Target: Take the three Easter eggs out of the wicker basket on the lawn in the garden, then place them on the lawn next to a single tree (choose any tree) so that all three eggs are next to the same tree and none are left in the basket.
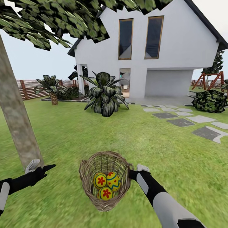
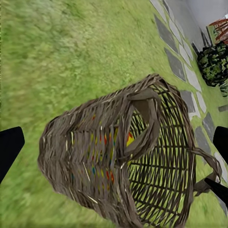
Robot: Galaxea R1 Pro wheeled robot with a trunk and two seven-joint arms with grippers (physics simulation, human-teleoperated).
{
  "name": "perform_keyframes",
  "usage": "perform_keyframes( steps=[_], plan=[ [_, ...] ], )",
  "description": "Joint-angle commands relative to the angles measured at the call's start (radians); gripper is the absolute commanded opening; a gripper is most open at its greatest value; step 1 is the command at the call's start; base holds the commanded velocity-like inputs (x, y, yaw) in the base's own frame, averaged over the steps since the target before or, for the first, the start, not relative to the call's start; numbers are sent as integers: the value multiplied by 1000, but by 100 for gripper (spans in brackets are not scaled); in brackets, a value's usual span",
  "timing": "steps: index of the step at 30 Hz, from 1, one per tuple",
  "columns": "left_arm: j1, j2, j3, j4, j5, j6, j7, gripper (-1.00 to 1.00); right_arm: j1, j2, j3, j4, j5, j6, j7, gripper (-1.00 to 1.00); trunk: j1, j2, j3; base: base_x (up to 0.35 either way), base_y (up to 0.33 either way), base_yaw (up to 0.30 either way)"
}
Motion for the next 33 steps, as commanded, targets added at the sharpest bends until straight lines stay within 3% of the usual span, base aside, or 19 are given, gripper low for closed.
perform_keyframes(
  steps=[1,15,19,33],
  plan=[
    [-1,0,2,0,-1,5,-3,100,-1,1,-3,-2,-10,4,-5,-100,4,-8,-5,0,0,0],
    [-1,-1,0,2,-1,4,6,100,-2,10,-3,4,-11,5,-12,-100,58,-106,-49,0,0,0],
    [-1,-2,-1,4,1,-40,7,100,-2,10,-1,5,-11,5,-13,-100,73,-134,-61,0,0,0],
    [-1,0,2,6,4,-45,4,100,-2,10,-1,7,-11,10,-14,-100,127,-232,-105,0,0,0]
  ],
)
